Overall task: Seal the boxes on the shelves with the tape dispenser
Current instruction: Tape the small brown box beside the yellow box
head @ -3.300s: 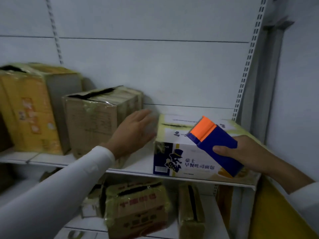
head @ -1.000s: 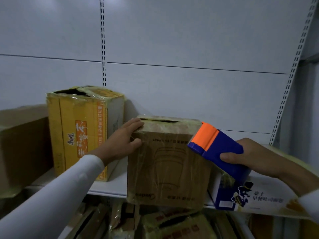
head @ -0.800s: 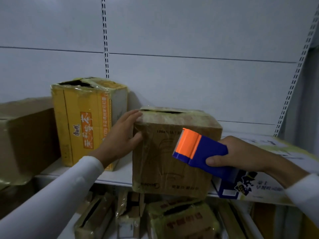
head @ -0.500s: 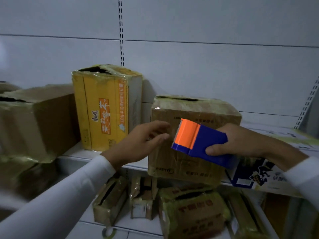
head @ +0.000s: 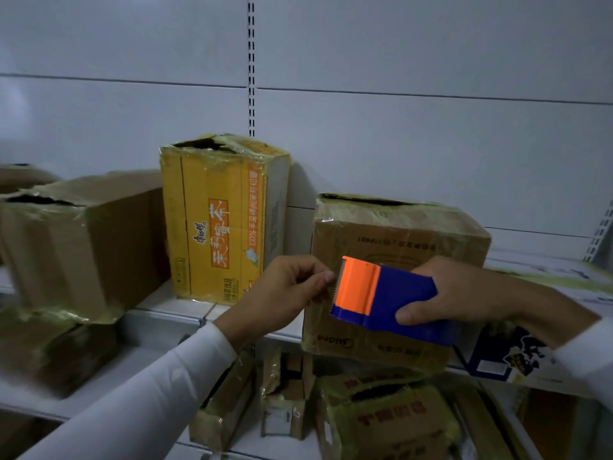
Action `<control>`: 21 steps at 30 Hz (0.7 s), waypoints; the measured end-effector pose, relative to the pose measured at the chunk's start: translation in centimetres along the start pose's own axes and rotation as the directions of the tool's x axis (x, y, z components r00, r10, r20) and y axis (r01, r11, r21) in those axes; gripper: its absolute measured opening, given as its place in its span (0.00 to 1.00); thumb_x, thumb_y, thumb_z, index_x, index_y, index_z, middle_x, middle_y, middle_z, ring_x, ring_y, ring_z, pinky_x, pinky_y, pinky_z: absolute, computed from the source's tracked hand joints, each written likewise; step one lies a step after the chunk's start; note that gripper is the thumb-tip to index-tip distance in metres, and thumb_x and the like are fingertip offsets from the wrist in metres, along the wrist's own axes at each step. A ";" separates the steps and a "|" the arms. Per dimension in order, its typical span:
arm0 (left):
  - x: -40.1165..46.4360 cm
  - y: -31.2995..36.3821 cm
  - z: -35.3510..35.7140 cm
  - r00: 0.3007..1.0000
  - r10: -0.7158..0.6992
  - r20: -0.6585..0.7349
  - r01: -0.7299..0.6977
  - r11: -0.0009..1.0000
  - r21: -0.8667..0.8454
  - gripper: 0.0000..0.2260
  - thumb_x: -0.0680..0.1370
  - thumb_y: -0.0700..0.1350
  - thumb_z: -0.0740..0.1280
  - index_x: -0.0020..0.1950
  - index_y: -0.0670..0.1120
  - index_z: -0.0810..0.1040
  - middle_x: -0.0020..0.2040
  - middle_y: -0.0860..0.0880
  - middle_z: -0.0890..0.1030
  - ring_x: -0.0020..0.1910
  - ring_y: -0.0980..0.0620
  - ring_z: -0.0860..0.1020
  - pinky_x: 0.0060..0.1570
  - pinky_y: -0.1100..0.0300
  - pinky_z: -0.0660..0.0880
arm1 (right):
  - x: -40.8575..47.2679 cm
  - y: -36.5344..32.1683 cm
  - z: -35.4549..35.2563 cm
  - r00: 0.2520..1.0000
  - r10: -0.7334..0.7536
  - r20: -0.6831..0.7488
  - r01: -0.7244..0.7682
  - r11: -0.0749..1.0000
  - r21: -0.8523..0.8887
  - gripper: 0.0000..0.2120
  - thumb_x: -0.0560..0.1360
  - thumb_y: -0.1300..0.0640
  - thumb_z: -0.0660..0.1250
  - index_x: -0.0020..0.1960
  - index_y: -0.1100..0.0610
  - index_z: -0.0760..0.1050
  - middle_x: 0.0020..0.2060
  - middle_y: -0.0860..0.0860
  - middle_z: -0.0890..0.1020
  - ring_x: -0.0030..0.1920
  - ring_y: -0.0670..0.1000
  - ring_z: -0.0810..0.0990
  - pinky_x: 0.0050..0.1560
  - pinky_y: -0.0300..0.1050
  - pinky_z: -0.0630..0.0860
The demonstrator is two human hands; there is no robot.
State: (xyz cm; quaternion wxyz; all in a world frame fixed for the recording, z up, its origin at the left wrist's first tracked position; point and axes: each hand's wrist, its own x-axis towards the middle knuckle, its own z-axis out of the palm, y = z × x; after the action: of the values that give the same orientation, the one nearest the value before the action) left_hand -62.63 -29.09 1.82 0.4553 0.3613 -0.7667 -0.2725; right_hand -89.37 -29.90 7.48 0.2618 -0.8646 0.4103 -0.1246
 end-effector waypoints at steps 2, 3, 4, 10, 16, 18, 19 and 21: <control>0.4 0.3 -0.9 0.999 0.046 -0.028 -0.044 0.997 0.061 0.07 0.79 0.43 0.64 0.43 0.49 0.79 0.35 0.53 0.81 0.35 0.58 0.78 0.35 0.69 0.72 | 0.3 -0.8 -0.5 1.000 0.003 -0.007 -0.003 1.000 0.000 0.27 0.61 0.32 0.73 0.44 0.55 0.80 0.40 0.53 0.86 0.39 0.53 0.85 0.40 0.46 0.79; 0.7 0.6 -1.5 0.997 0.071 -0.032 -0.068 0.994 0.088 0.07 0.79 0.43 0.64 0.43 0.49 0.79 0.35 0.54 0.81 0.35 0.58 0.79 0.35 0.68 0.72 | 0.5 -1.2 -1.0 1.000 0.008 -0.009 -0.008 1.000 -0.002 0.28 0.61 0.32 0.73 0.45 0.56 0.80 0.41 0.53 0.86 0.40 0.54 0.85 0.41 0.47 0.80; 1.2 0.9 -2.1 0.995 0.095 -0.032 -0.091 0.990 0.107 0.07 0.79 0.44 0.64 0.43 0.49 0.79 0.35 0.54 0.81 0.35 0.58 0.79 0.35 0.68 0.72 | 0.6 -1.7 -1.7 1.000 0.011 -0.015 -0.011 1.000 -0.008 0.28 0.61 0.32 0.73 0.46 0.56 0.81 0.41 0.53 0.86 0.41 0.54 0.85 0.42 0.47 0.80; 5.7 3.7 -3.9 0.985 0.174 -0.004 -0.174 0.984 0.021 0.10 0.79 0.48 0.63 0.38 0.49 0.75 0.30 0.54 0.78 0.30 0.61 0.74 0.31 0.69 0.69 | 1.2 -4.7 -7.0 0.992 -0.042 -0.119 0.029 0.994 -0.107 0.23 0.60 0.30 0.71 0.36 0.51 0.79 0.30 0.51 0.82 0.27 0.45 0.78 0.28 0.33 0.69; 10.8 4.6 -4.2 0.975 0.187 -0.120 -0.175 0.979 0.104 0.10 0.78 0.47 0.64 0.37 0.48 0.75 0.29 0.53 0.77 0.29 0.57 0.73 0.33 0.61 0.70 | 3.0 -3.8 -11.9 0.993 -0.024 -0.116 0.009 0.991 -0.136 0.24 0.63 0.34 0.71 0.41 0.56 0.79 0.35 0.52 0.85 0.32 0.47 0.83 0.31 0.33 0.75; 12.0 4.6 -4.7 0.970 0.186 -0.158 -0.152 0.966 0.207 0.12 0.79 0.46 0.65 0.37 0.44 0.76 0.29 0.51 0.78 0.28 0.56 0.73 0.32 0.62 0.70 | 3.5 -2.5 -14.0 0.999 0.007 -0.035 -0.012 0.989 -0.145 0.25 0.63 0.32 0.72 0.43 0.53 0.81 0.39 0.51 0.86 0.37 0.50 0.85 0.35 0.35 0.78; 12.4 4.5 -5.1 0.969 0.171 -0.178 -0.128 0.965 0.227 0.13 0.79 0.47 0.65 0.38 0.41 0.76 0.30 0.50 0.79 0.28 0.55 0.74 0.31 0.62 0.71 | 3.5 -1.6 -15.2 1.000 0.021 -0.003 -0.021 0.988 -0.155 0.26 0.62 0.30 0.72 0.43 0.52 0.81 0.40 0.51 0.87 0.38 0.51 0.86 0.35 0.36 0.79; 12.9 4.0 -6.2 0.970 0.118 -0.212 -0.070 0.972 0.222 0.15 0.78 0.47 0.65 0.40 0.35 0.76 0.30 0.48 0.78 0.28 0.55 0.73 0.30 0.63 0.72 | 3.3 0.9 -17.5 0.997 0.066 0.043 -0.057 0.981 -0.184 0.27 0.61 0.26 0.71 0.43 0.49 0.82 0.40 0.52 0.87 0.38 0.52 0.86 0.36 0.36 0.78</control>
State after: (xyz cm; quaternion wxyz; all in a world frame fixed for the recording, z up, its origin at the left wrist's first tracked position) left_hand -62.46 -37.68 13.97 0.5097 0.3995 -0.7517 -0.1244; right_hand -95.42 -39.07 21.50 0.1953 -0.8746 0.4401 -0.0569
